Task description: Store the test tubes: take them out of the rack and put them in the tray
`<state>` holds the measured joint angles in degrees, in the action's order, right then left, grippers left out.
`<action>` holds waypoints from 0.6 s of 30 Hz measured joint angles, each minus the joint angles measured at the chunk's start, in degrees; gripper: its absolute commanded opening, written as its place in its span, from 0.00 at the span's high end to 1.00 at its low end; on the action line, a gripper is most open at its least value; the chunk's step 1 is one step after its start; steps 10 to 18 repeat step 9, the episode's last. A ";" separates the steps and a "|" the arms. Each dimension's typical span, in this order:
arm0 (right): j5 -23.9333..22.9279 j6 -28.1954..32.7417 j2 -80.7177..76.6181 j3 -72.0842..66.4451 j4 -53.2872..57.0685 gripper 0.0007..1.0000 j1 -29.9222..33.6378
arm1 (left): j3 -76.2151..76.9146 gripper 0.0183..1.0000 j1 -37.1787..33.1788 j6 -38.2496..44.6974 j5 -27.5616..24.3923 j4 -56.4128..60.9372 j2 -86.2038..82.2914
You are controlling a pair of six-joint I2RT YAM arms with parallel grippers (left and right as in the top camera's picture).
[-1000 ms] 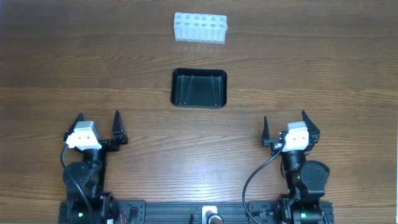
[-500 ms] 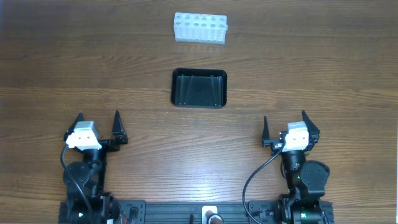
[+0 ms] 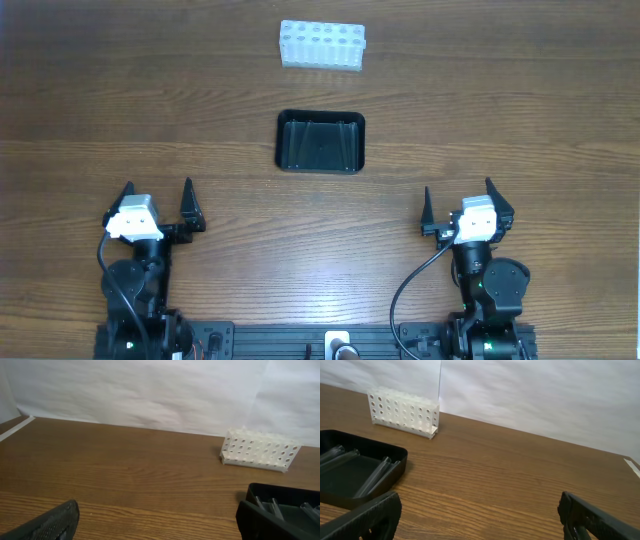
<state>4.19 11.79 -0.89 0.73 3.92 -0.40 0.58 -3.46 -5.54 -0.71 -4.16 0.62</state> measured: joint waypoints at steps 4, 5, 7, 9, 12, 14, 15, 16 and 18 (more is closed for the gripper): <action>0.02 0.00 0.00 0.00 0.00 0.01 0.00 | 0.00 0.00 0.00 0.00 0.00 0.00 0.00; 0.02 0.02 0.00 0.00 0.00 0.01 0.00 | 0.00 0.00 0.00 0.00 0.00 0.00 0.00; 0.00 0.00 0.00 0.00 0.00 0.01 0.00 | 0.00 0.00 0.00 0.00 0.00 0.00 0.00; 0.00 0.02 0.00 0.00 0.00 0.01 0.00 | 0.00 0.00 0.00 0.00 0.00 0.00 0.00; 0.00 0.02 0.00 0.00 0.00 0.01 0.00 | 0.00 0.00 0.00 0.00 0.00 0.00 0.00; 0.00 0.02 0.00 0.00 0.00 0.01 0.00 | 0.00 0.00 0.00 0.00 0.00 0.00 0.00; 0.00 0.02 0.00 0.00 0.00 0.01 0.00 | 0.00 0.00 0.00 0.00 0.00 0.00 0.00; 0.00 0.02 0.00 0.00 0.00 0.01 0.00 | 0.00 0.00 0.00 0.00 0.00 0.00 0.00; 0.00 0.02 0.00 0.00 0.00 0.01 0.00 | 0.00 0.00 0.00 0.00 0.00 0.00 0.00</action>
